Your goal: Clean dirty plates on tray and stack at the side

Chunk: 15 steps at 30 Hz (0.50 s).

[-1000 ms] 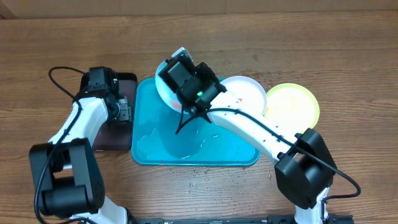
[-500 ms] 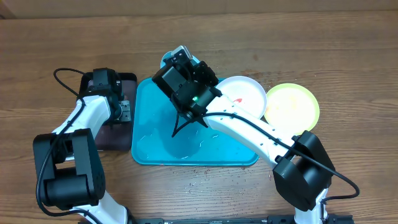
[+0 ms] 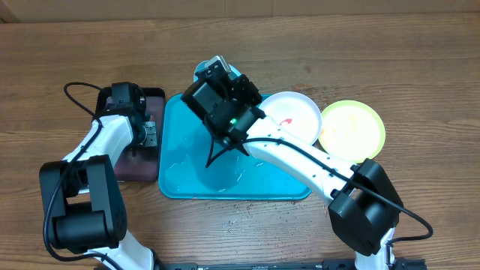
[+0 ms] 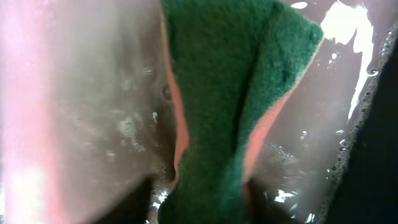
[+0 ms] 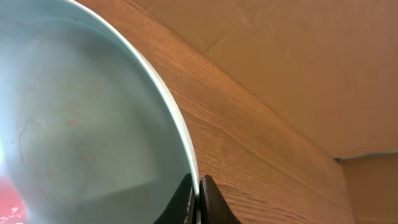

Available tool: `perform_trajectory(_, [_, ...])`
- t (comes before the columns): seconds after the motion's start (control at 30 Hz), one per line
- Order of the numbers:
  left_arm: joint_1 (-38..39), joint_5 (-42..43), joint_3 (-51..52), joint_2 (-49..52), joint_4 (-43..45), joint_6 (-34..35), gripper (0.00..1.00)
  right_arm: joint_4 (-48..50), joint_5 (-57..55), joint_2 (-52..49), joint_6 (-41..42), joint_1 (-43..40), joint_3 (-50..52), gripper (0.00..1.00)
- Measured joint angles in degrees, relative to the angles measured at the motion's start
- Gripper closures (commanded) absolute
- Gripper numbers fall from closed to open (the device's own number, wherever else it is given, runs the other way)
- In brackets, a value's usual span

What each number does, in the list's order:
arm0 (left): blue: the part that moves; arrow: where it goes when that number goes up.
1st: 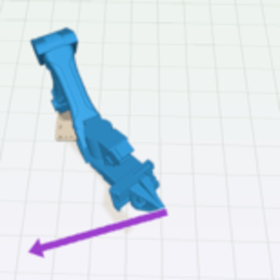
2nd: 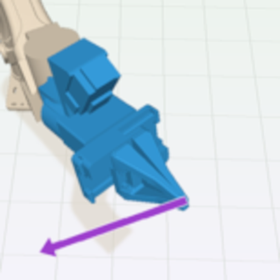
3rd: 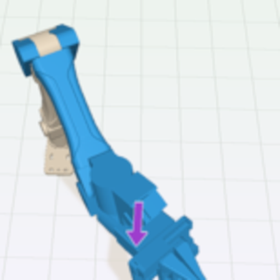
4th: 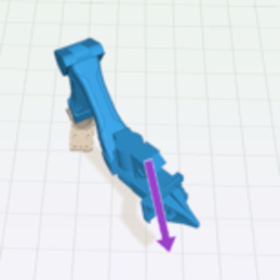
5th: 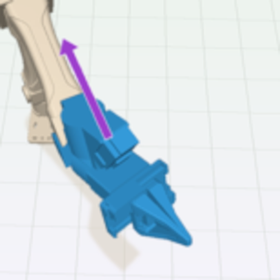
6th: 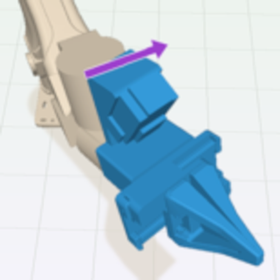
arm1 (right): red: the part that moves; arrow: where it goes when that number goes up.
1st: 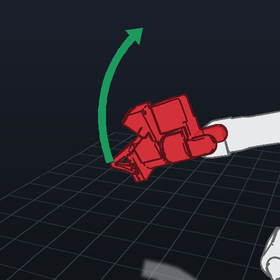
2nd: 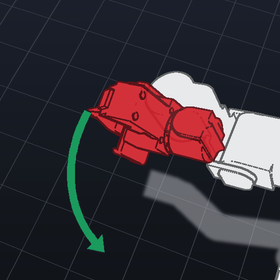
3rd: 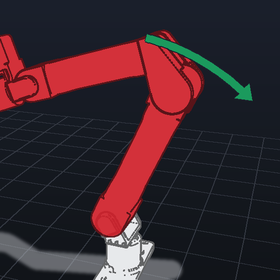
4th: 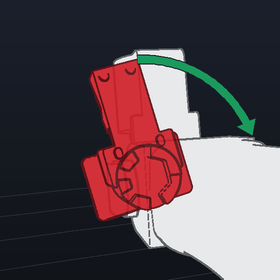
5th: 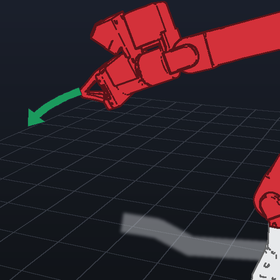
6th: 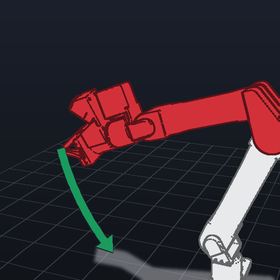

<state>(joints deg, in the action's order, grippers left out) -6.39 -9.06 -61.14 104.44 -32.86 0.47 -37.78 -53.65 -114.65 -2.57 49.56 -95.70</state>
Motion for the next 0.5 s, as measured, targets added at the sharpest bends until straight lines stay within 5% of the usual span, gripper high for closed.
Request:
perform_trajectory(0.23, [-0.09, -0.02, -0.02, -3.45, 2.84, 0.87, 0.18, 3.08, -4.39, 0.00, 0.04, 2.08, 0.00, 0.96])
perform_trajectory(0.5, [-0.09, 0.07, -0.04, -3.56, 6.80, 1.79, 0.25, 4.00, -7.76, 0.00, 0.00, 3.08, 0.00, 0.96])
